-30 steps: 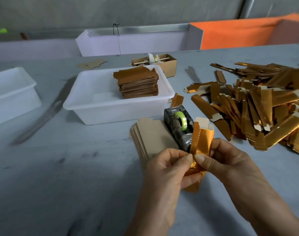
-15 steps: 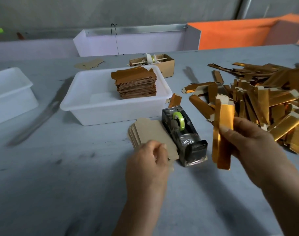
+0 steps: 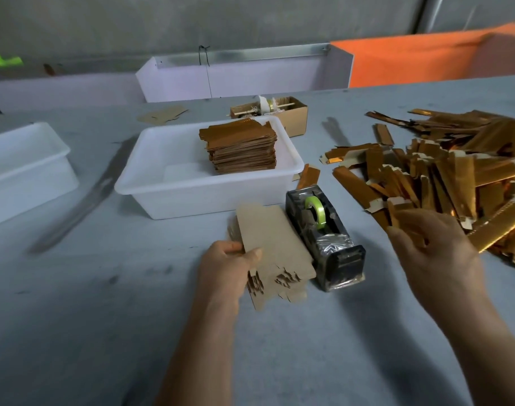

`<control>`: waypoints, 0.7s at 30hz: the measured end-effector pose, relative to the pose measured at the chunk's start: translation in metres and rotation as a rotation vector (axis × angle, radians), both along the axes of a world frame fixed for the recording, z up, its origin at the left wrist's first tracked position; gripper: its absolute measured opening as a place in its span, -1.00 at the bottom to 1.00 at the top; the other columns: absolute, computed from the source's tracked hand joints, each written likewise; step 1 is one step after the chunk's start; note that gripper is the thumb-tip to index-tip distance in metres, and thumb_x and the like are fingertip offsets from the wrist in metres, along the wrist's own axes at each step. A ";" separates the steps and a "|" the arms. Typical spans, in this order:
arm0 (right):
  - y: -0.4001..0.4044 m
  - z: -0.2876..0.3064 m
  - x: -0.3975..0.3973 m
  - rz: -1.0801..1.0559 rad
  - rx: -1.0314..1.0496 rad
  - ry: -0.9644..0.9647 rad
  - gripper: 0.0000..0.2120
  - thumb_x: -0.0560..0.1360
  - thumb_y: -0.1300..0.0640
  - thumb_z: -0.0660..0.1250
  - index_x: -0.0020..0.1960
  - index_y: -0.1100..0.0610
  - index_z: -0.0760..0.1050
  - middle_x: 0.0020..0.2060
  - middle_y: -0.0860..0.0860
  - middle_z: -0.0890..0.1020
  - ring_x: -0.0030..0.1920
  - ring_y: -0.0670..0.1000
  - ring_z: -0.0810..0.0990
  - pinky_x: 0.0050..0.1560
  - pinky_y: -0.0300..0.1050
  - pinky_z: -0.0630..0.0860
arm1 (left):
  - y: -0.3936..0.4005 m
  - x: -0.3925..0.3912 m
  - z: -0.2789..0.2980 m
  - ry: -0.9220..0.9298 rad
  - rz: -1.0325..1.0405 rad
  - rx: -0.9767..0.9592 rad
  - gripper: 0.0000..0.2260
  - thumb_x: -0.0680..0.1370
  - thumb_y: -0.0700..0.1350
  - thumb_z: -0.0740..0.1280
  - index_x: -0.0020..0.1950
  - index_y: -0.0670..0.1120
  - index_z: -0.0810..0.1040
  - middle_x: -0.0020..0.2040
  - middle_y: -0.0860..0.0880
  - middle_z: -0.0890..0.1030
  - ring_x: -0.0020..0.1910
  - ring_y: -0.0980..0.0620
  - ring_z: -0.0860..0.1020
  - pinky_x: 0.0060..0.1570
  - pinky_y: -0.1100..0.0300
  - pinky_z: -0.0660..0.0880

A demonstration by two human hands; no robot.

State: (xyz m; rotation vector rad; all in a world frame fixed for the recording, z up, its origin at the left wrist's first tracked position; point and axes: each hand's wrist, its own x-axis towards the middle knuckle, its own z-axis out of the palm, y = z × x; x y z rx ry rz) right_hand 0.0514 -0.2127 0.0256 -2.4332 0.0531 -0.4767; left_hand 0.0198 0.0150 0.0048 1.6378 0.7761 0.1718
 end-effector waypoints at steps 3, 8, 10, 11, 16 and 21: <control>0.011 0.006 -0.009 0.045 0.016 -0.077 -0.75 0.53 0.09 0.29 0.18 0.09 0.54 0.23 0.06 0.49 0.08 0.03 0.51 -0.08 -0.28 0.40 | 0.002 -0.005 0.000 -0.047 0.007 -0.029 -0.91 0.45 -0.19 0.48 -0.15 -0.09 0.58 -0.34 0.03 0.60 -0.54 0.24 0.47 -0.39 0.28 0.38; 0.027 0.016 -0.023 0.139 0.106 -0.120 -0.79 0.53 0.09 0.26 0.13 0.05 0.56 0.12 -0.07 0.53 -0.14 -0.22 0.47 -0.29 -0.56 0.29 | 0.005 -0.014 0.007 -0.189 0.059 0.002 -0.96 0.50 -0.20 0.42 -0.16 -0.11 0.61 -0.46 0.12 0.56 -0.56 0.28 0.45 -0.40 0.32 0.38; 0.033 0.019 -0.028 0.186 0.201 -0.067 -0.77 0.51 0.00 0.24 0.12 0.00 0.55 0.02 -0.15 0.55 -0.18 -0.34 0.47 -0.35 -0.56 0.34 | 0.004 -0.018 0.015 -0.243 0.023 -0.038 -0.95 0.52 -0.20 0.39 -0.14 -0.15 0.60 -0.53 0.15 0.53 -0.59 0.27 0.41 -0.47 0.39 0.37; 0.036 0.021 -0.031 0.223 0.278 -0.011 -0.74 0.48 -0.08 0.23 0.10 -0.04 0.54 -0.04 -0.20 0.58 -0.18 -0.34 0.50 -0.35 -0.54 0.37 | 0.002 -0.021 0.020 -0.262 -0.011 -0.072 -0.94 0.53 -0.21 0.38 -0.14 -0.16 0.59 -0.54 0.15 0.52 -0.59 0.26 0.40 -0.51 0.43 0.36; 0.049 0.030 -0.038 0.377 0.863 0.358 -0.77 0.36 -0.02 0.35 0.01 -0.05 0.57 -0.25 -0.14 0.66 -0.21 -0.24 0.62 -0.34 -0.45 0.50 | -0.022 -0.036 0.035 -0.328 -0.216 -0.258 -0.92 0.52 -0.25 0.35 -0.18 -0.18 0.57 -0.37 -0.05 0.60 -0.41 0.06 0.45 -0.34 0.22 0.41; 0.041 0.031 -0.039 0.350 1.005 0.447 -0.70 0.28 0.14 0.37 0.01 0.02 0.56 -0.36 0.03 0.62 -0.25 -0.07 0.65 -0.19 -0.17 0.55 | -0.032 -0.040 0.039 -0.343 -0.327 -0.370 -0.76 0.34 -0.12 0.47 -0.06 -0.19 0.60 -0.16 -0.13 0.71 -0.22 -0.02 0.66 -0.26 0.22 0.57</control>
